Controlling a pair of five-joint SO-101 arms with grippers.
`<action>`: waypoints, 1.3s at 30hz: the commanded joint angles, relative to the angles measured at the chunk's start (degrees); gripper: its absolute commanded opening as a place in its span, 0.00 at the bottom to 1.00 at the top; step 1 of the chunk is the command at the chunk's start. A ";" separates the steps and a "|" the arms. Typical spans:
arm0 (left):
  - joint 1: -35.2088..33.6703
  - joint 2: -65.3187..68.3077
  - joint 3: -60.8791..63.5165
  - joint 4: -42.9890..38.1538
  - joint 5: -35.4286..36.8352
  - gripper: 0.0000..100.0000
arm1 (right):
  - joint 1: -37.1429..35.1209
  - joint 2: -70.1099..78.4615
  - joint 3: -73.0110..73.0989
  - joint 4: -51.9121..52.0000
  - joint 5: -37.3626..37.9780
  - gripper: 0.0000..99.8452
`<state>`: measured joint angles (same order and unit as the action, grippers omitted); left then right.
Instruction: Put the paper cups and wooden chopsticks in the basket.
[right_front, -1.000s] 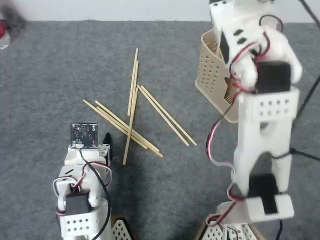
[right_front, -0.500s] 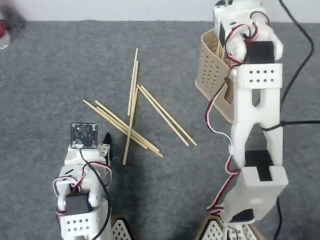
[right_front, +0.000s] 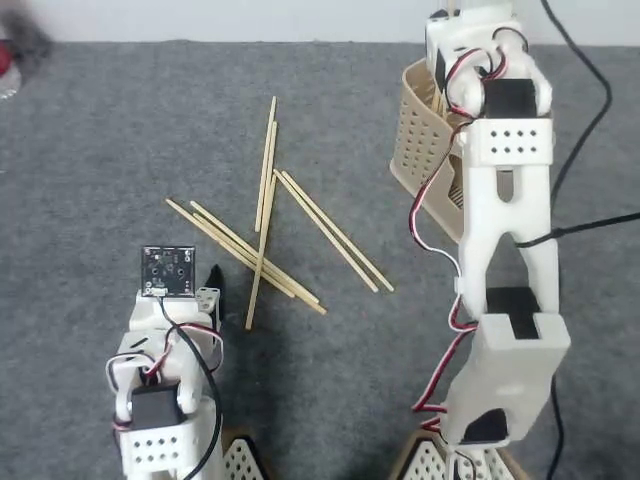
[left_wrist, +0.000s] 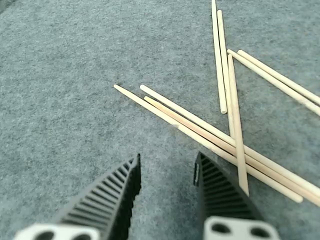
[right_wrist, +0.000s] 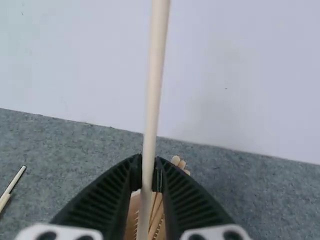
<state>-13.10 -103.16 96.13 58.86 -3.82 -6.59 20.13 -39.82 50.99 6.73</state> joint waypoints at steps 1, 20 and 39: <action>0.44 -1.05 -0.40 -0.79 -0.09 0.17 | 1.36 -1.80 -2.55 1.10 -0.18 0.09; 0.44 -1.05 0.04 -1.58 0.00 0.17 | -10.42 -13.14 -2.46 27.03 3.43 0.17; 0.44 -1.05 0.04 -1.58 0.00 0.17 | -22.02 25.89 -2.90 30.02 7.21 0.17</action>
<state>-13.10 -103.16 96.48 58.51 -3.82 -28.04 45.19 -39.82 81.85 13.23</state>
